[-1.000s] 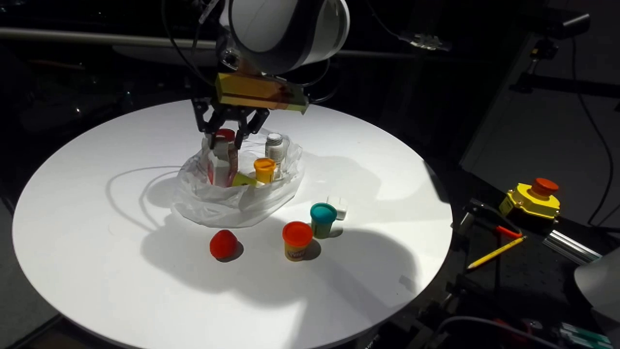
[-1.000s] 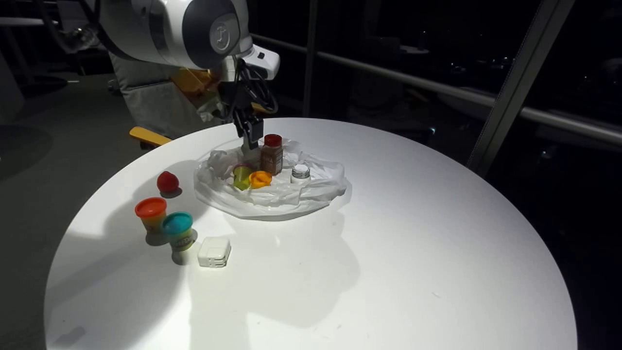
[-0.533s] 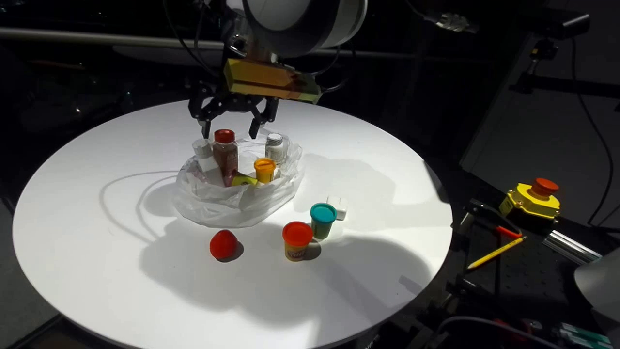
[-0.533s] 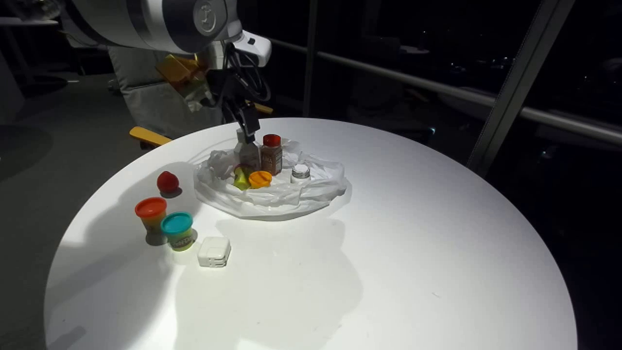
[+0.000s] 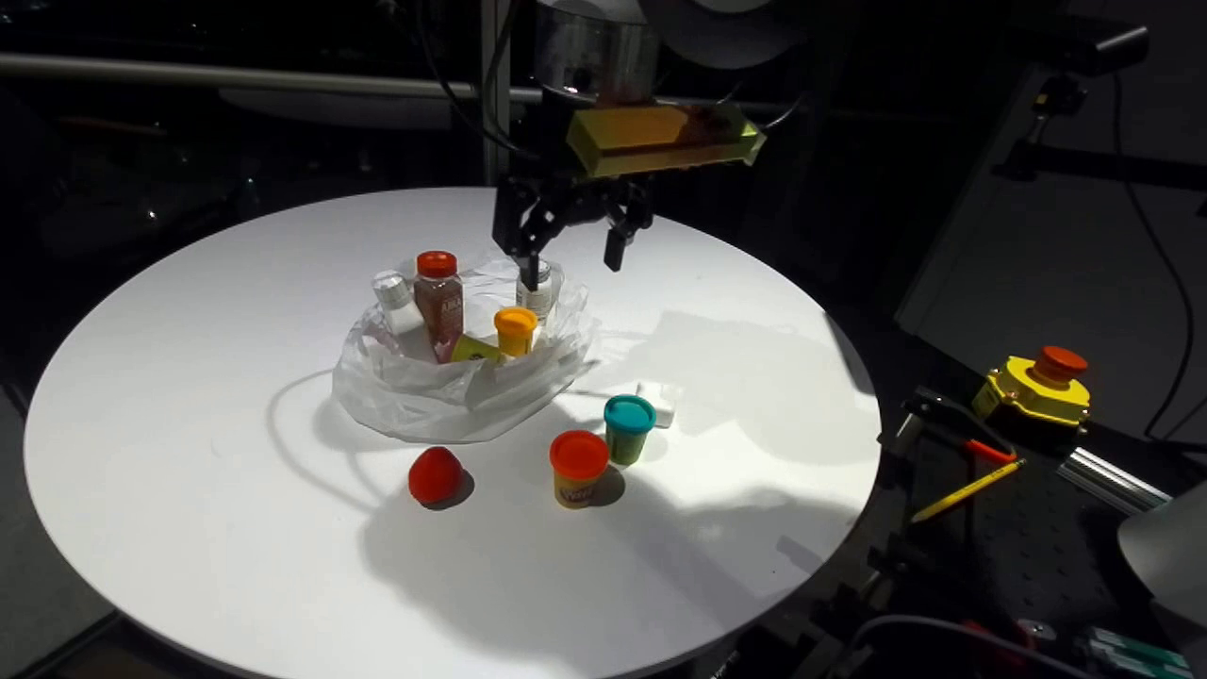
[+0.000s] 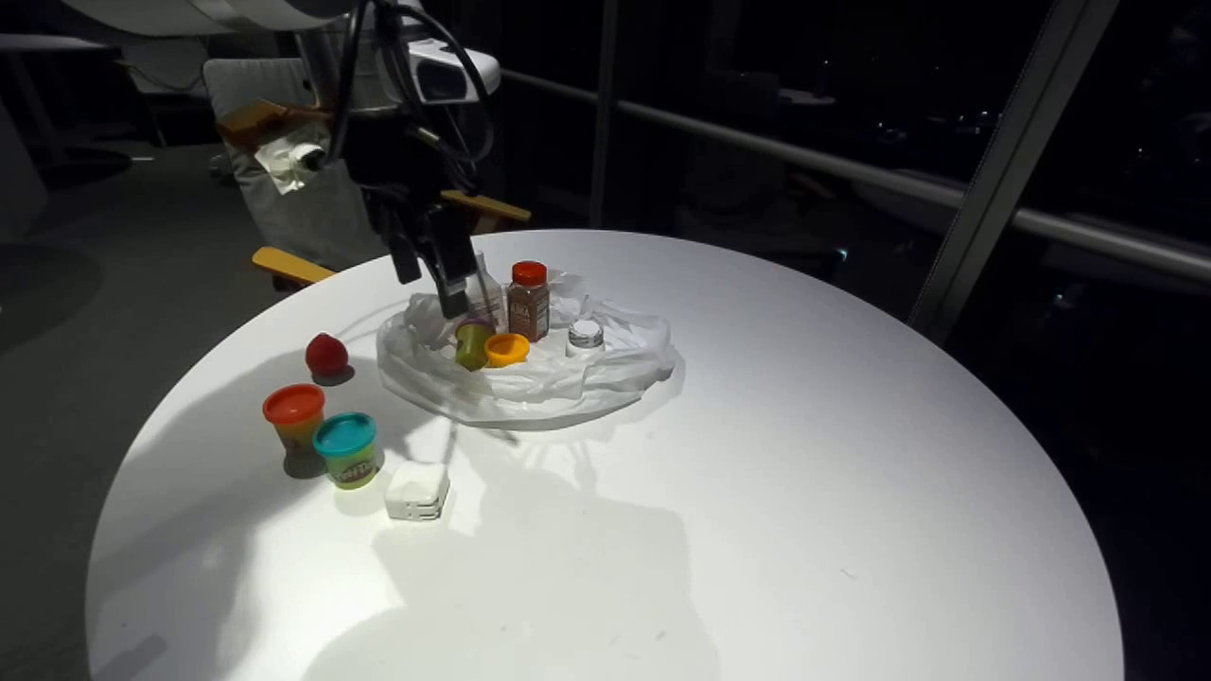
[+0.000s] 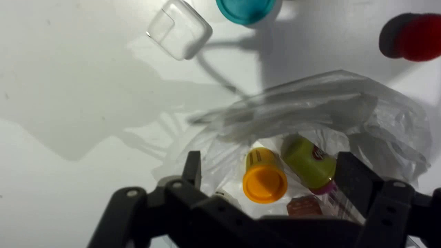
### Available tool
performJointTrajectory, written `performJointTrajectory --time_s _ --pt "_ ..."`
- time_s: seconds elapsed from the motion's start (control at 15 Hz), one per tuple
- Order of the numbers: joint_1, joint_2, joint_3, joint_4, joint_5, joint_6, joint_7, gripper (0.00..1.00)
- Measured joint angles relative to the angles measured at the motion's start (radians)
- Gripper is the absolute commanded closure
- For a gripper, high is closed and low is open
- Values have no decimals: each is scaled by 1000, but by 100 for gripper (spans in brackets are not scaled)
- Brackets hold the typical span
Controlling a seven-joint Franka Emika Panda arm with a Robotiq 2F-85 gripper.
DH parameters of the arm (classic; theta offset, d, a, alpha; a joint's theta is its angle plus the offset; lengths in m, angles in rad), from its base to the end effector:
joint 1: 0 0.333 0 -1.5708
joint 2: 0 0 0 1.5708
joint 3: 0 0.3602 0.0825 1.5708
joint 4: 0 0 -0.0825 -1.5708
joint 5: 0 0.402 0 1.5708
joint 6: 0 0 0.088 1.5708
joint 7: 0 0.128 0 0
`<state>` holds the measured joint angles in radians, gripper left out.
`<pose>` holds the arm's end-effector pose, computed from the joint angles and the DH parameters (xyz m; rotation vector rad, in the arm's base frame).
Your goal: Pick up the bottles and small containers from the table and put them in the plastic bag.
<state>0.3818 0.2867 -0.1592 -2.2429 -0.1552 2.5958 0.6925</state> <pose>0.5614 0.1286 0.2536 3.0078 -0.5038 0.1792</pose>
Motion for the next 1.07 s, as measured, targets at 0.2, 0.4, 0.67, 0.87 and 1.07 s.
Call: performJointTrajectory --time_s 0.2,0.4,0.67,0.87,1.07 --pt "-44 -28 36 -58 -12 -63 -18 0" --pt "-102 -12 76 -92 -11 -83 -80 0" --pt "-168 26 116 -103 33 -74 -201 0" --pt "-198 35 143 -110 82 -55 -282 0" --pt "-199 36 139 -128 76 -26 -282 0"
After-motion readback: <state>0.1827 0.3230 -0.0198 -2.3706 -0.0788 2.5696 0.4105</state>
